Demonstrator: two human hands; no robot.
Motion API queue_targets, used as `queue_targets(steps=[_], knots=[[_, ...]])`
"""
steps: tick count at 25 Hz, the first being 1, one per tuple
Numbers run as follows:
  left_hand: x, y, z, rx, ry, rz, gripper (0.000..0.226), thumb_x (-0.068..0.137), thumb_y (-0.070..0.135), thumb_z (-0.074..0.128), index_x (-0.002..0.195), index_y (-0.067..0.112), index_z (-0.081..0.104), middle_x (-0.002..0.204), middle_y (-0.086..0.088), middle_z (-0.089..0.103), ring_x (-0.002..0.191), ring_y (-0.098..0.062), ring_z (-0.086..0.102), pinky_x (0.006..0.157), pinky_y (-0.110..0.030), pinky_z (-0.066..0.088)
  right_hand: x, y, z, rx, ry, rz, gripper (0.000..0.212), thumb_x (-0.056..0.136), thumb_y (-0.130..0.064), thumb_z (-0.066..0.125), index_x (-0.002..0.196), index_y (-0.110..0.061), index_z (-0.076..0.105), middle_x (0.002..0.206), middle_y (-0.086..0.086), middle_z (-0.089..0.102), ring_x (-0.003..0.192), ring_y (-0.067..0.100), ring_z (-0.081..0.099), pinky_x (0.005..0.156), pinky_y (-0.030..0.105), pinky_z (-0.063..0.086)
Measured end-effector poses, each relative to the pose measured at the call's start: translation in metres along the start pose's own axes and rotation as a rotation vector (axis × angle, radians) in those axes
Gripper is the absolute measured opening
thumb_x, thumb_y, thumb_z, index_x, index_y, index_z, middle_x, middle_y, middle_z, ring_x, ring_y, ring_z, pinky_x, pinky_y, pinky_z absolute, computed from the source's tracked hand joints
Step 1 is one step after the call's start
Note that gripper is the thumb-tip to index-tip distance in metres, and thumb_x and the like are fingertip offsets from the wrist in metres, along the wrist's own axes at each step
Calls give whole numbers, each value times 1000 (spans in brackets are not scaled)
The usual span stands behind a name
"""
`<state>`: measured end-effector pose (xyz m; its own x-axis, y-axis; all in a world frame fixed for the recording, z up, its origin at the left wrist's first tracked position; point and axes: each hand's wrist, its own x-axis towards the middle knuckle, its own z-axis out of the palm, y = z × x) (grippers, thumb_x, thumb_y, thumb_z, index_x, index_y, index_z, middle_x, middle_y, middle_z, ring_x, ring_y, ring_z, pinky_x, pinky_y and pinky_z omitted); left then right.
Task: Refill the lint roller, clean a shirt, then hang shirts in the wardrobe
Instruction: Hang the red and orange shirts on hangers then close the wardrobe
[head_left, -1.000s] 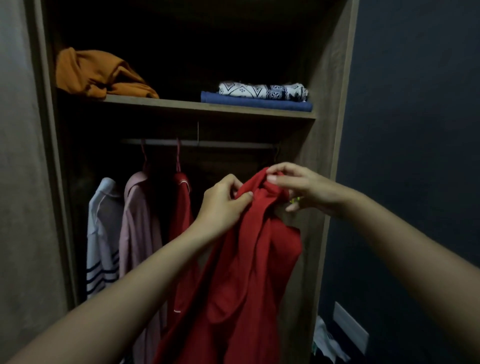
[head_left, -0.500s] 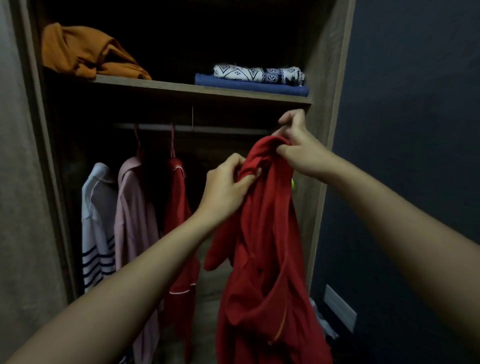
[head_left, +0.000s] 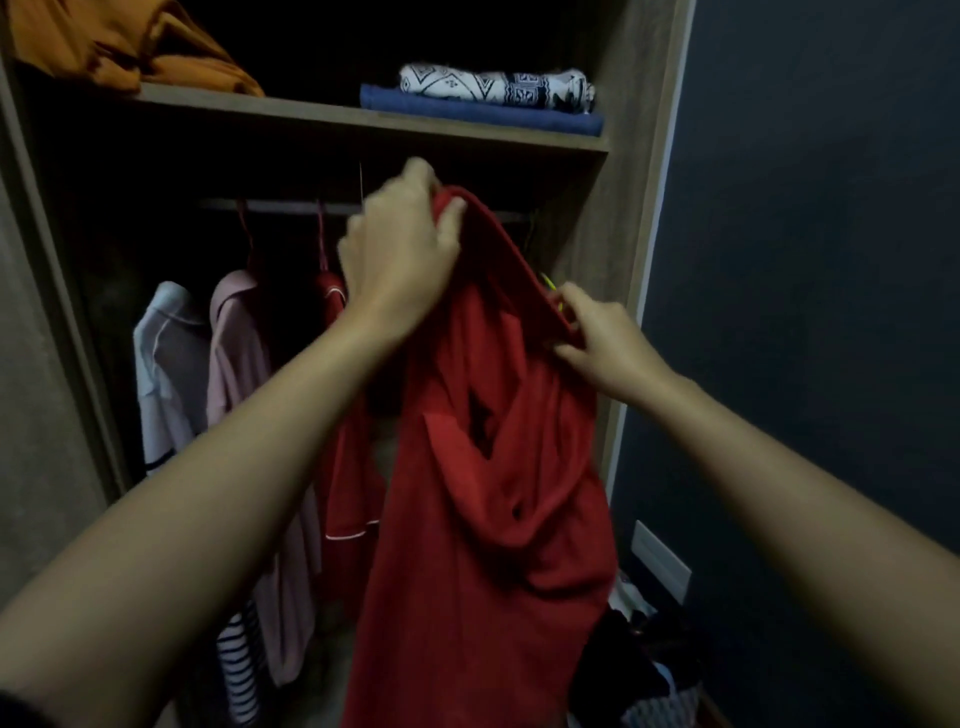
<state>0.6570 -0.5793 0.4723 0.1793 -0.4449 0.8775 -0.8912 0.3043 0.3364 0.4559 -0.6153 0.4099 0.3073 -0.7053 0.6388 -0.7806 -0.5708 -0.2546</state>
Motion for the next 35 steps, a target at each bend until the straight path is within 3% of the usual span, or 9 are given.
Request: queue_targets(steps=[3, 6, 11, 15, 17, 19, 25, 30, 35], knots=[[19, -40, -5, -16, 47, -127, 29, 91, 27, 49, 109, 4, 52, 114, -22, 57, 108, -38, 52, 85, -43, 37, -18, 29, 8, -61, -188, 66, 43, 79, -4, 62, 113, -25, 44, 106, 9, 66, 91, 25, 64, 79, 38, 52], [9, -74, 1, -45, -25, 7, 19, 87, 10, 52, 104, 1, 50, 98, -25, 63, 93, -41, 59, 76, -43, 41, -13, 38, -14, 159, -237, 62, 54, 76, 12, 58, 89, -40, 48, 113, 8, 58, 90, 17, 61, 72, 36, 53], [-12, -98, -4, 133, -504, 351, 35, 79, 7, 51, 104, 29, 63, 125, -3, 61, 111, -30, 60, 86, -43, 50, 13, 36, -52, 284, -103, 45, 65, 71, 29, 44, 35, -24, 57, 105, 2, 59, 91, 9, 59, 65, 16, 55], [-29, -90, 1, 367, -355, 113, 35, 86, 18, 55, 117, 30, 64, 124, -5, 55, 105, -39, 58, 81, -46, 48, 19, 26, -29, -196, -101, -48, 41, 73, 16, 52, 80, -16, 77, 107, 9, 68, 97, 20, 63, 84, 24, 48], [-40, -84, 8, 352, -320, 68, 35, 87, 19, 56, 120, 26, 62, 123, -9, 53, 103, -44, 57, 80, -48, 48, 19, 23, -14, -243, 15, 13, 41, 75, 10, 55, 103, -14, 72, 113, 10, 66, 104, 26, 61, 91, 27, 46], [-44, -85, 14, 357, -360, 24, 35, 87, 18, 56, 120, 25, 62, 122, -9, 54, 104, -45, 56, 81, -48, 48, 15, 19, -4, -345, -131, 40, 53, 73, 4, 58, 121, -19, 63, 125, 11, 58, 117, 29, 53, 97, 33, 43], [-40, -90, 25, 376, -559, -122, 37, 84, 16, 58, 115, 34, 65, 126, -13, 58, 111, -41, 55, 87, -42, 47, 21, 44, -19, -238, -237, 109, 47, 71, 5, 48, 93, -25, 76, 123, 1, 61, 110, 22, 55, 94, 31, 46], [-40, -83, 52, 45, -633, -146, 13, 80, 17, 60, 84, 28, 66, 99, -8, 68, 95, -30, 64, 81, -35, 49, 49, 55, -1, -626, -292, -30, 44, 80, -9, 45, 119, -21, 62, 125, 11, 62, 116, 29, 56, 106, 40, 33], [-36, -61, 108, -167, -554, -182, 32, 88, 30, 59, 115, 12, 65, 115, -9, 67, 113, -23, 58, 95, -31, 44, 66, 83, 11, -927, -406, -93, 38, 85, -25, 42, 118, -10, 53, 122, 14, 61, 117, 26, 56, 114, 39, 21]])
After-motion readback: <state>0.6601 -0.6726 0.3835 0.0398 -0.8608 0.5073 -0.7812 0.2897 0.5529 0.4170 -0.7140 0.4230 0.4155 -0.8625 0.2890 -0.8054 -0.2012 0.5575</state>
